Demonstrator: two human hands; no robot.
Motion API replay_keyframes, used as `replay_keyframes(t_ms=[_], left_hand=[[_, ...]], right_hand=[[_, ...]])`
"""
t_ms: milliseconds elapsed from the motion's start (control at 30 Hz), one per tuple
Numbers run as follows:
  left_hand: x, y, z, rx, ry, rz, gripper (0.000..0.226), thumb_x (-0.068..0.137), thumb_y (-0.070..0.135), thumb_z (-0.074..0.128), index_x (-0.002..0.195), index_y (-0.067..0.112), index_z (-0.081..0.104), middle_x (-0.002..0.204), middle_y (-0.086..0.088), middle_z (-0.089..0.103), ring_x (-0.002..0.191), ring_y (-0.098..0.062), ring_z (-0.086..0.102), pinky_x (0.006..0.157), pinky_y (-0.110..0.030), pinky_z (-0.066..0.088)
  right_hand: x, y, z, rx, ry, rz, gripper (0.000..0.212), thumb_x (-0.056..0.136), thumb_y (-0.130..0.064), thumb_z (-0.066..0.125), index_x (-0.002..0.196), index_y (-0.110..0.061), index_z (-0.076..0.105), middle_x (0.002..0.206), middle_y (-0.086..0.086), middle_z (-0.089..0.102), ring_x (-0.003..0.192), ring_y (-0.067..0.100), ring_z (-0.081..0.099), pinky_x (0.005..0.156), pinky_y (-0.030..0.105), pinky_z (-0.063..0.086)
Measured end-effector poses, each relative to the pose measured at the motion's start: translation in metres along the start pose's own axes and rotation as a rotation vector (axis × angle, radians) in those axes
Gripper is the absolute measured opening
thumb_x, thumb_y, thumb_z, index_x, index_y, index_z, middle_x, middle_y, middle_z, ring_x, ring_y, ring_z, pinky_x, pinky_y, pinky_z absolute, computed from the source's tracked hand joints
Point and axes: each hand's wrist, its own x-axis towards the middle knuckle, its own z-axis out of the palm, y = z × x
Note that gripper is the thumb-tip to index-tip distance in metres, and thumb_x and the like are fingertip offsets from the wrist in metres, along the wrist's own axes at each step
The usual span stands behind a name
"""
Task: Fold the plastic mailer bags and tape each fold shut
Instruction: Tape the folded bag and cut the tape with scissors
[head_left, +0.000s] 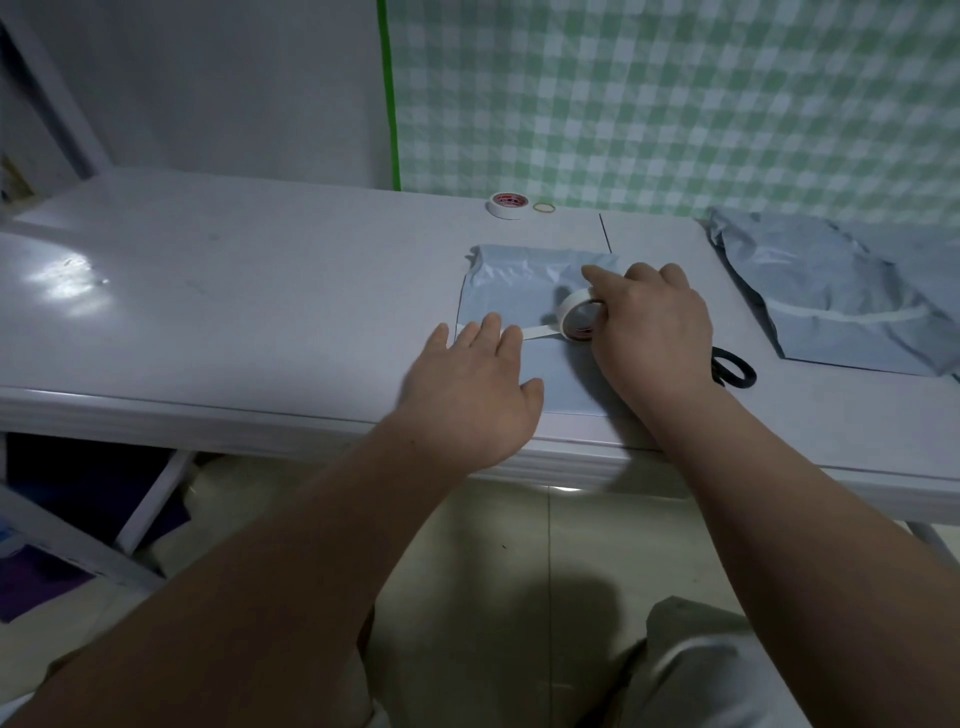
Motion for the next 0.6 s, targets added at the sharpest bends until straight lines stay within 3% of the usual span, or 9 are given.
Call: replay_keyframes(t_ms=[133,300,467,600], left_hand=[[0.003,0.002,-0.002,-0.017,0.004,-0.008,0.058,0.097,0.039,0.023,0.148,0.013,0.018,0.158,-0.011,0.012,0.140,-0.026,0.021,0.114,-0.040,0.014],[0.007,0.009,-0.009,-0.011,-0.057,-0.046,0.058,0.094,0.042,0.023,0.149,0.022,0.019,0.156,-0.015,0.014,0.137,-0.031,0.025,0.111,-0.043,0.019],[0.014,0.019,-0.004,0.054,-0.091,-0.095,0.058,0.093,0.049,0.018,0.149,0.033,0.014,0.155,-0.023,0.010,0.138,-0.038,0.022,0.111,-0.052,0.016],[0.015,0.022,-0.004,0.082,-0.099,-0.123,0.057,0.095,0.052,0.014,0.149,0.036,0.013,0.155,-0.023,0.010,0.140,-0.040,0.020,0.110,-0.058,0.014]], right_hand=[[-0.001,-0.005,0.001,-0.077,0.050,-0.067,0.045,0.061,-0.001,0.042,0.094,-0.009,0.071,0.061,0.014,0.053,0.059,0.032,0.049,0.051,0.028,0.023],[-0.005,-0.009,0.006,-0.107,0.091,-0.054,0.048,0.065,-0.003,0.042,0.102,-0.013,0.071,0.069,0.016,0.055,0.060,0.032,0.051,0.051,0.027,0.024],[-0.008,-0.012,0.008,-0.107,0.124,-0.062,0.055,0.071,-0.009,0.030,0.110,-0.017,0.068,0.073,0.015,0.054,0.059,0.030,0.049,0.049,0.026,0.023],[-0.008,-0.008,0.013,-0.025,0.114,-0.048,0.050,0.070,0.000,0.053,0.117,-0.013,0.065,0.074,0.015,0.053,0.061,0.031,0.049,0.049,0.028,0.024]])
